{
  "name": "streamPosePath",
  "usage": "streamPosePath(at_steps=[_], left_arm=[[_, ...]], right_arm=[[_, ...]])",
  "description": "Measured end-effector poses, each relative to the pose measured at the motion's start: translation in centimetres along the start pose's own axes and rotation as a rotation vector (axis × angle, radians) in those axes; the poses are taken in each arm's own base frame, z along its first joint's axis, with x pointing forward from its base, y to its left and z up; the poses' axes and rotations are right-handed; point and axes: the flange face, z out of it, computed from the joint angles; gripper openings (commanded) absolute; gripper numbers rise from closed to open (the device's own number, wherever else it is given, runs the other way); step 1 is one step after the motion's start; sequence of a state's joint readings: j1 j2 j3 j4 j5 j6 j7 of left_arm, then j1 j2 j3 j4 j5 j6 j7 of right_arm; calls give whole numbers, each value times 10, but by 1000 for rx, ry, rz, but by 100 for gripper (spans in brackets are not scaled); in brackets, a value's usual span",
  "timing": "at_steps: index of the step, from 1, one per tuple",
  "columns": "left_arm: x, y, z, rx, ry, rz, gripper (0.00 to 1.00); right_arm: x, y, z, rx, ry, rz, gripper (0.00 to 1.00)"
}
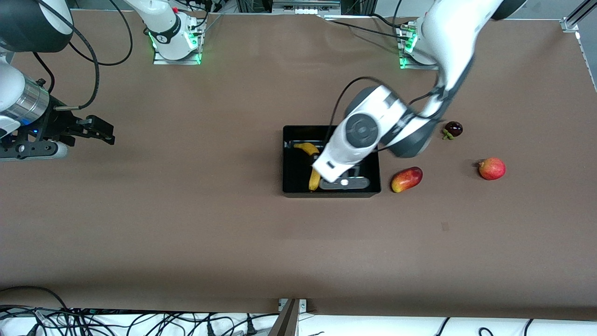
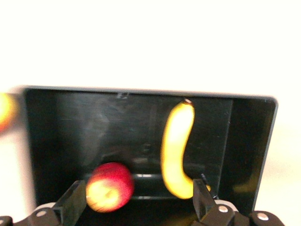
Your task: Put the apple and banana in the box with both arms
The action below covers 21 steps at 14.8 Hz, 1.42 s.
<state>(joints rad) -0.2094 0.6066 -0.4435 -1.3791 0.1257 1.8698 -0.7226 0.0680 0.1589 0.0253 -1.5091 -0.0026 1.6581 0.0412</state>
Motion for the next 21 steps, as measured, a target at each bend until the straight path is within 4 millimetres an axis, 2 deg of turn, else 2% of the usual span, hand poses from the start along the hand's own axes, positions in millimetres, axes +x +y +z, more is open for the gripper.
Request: streamPosePath(at_steps=[1,3,6,8,10,12,14,16,18,21], left_arm=[[-1,-20,-33,19,11,-2,100],[-4,-61,-82,69,0,39,100],[2,-137,-128,114,-37,76,100],[7,-187,-164,125,4,69,100],[2,-237,-197,145,45,47,100],[-12,-275,-219,121,65,23,100],[-28,-299,-230,105,89,2,100],[-45,-310,-230,107,89,33,100],[-53,-314,-226,112,80,72,100],[-54,-316,-220,115,61,89,100]], right_arm=[[0,0,0,0,0,0,100],[0,0,0,0,0,0,100],[0,0,0,0,0,0,100],[0,0,0,0,0,0,100],[0,0,0,0,0,0,100],[0,0,0,0,0,0,100],[0,0,0,0,-1,0,100],[0,0,0,0,0,0,100],[0,0,0,0,0,0,100],[0,0,0,0,0,0,100]])
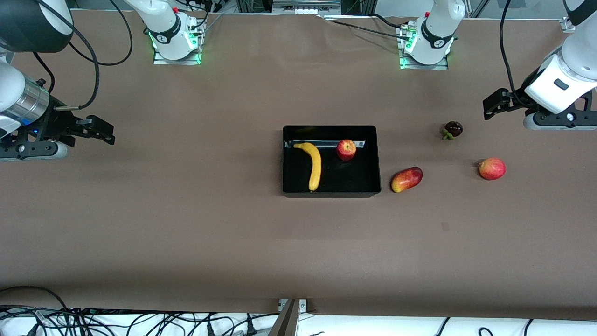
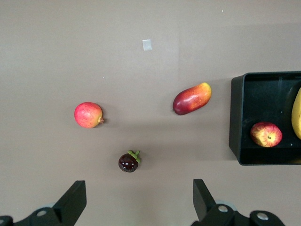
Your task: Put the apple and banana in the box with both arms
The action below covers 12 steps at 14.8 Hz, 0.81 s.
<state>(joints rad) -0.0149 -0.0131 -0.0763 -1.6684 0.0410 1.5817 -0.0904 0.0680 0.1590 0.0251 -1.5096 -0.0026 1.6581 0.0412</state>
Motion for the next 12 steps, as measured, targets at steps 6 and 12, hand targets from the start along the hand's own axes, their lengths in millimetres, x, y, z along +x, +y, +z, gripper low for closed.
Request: streamPosePath(at_steps=[6,12], left_arm=[[0,2,2,1,-6,11,100],[-1,12,1,2,-4,29,100]], right_arm=[[0,0,0,0,0,0,100],[0,0,0,0,0,0,100]])
